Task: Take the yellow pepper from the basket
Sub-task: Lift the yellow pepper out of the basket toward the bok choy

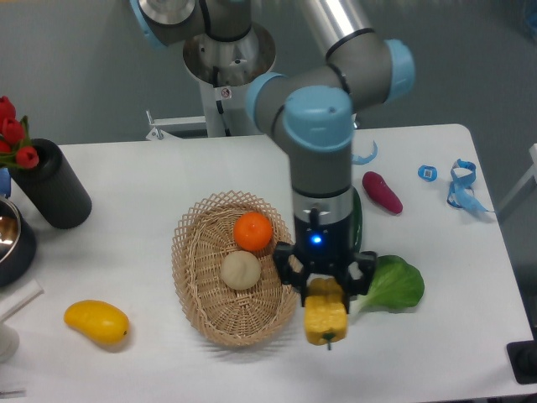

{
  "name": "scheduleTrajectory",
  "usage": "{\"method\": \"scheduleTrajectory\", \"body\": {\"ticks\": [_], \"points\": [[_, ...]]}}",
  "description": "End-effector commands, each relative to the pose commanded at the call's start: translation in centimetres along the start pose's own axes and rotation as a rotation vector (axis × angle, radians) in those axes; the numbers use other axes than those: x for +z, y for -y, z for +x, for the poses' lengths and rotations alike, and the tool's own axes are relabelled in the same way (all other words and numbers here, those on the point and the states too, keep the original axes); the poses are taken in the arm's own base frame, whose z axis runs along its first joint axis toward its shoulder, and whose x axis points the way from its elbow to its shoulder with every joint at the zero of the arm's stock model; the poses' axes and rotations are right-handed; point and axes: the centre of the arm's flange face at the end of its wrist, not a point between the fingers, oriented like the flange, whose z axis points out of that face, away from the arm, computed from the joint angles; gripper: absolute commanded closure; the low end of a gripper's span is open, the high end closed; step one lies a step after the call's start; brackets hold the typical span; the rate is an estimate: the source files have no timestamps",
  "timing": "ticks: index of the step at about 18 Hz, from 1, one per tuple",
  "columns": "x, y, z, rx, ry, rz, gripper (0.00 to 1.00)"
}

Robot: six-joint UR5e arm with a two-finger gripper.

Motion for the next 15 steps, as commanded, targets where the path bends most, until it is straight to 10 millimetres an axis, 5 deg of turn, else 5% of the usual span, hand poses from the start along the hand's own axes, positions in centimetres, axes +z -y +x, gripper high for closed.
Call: {"method": "scheduleTrajectory", "body": {"ticks": [15], "points": [[-1.2, 0.9, -0.2, -0.023, 0.015, 0.021, 0.64]]}}
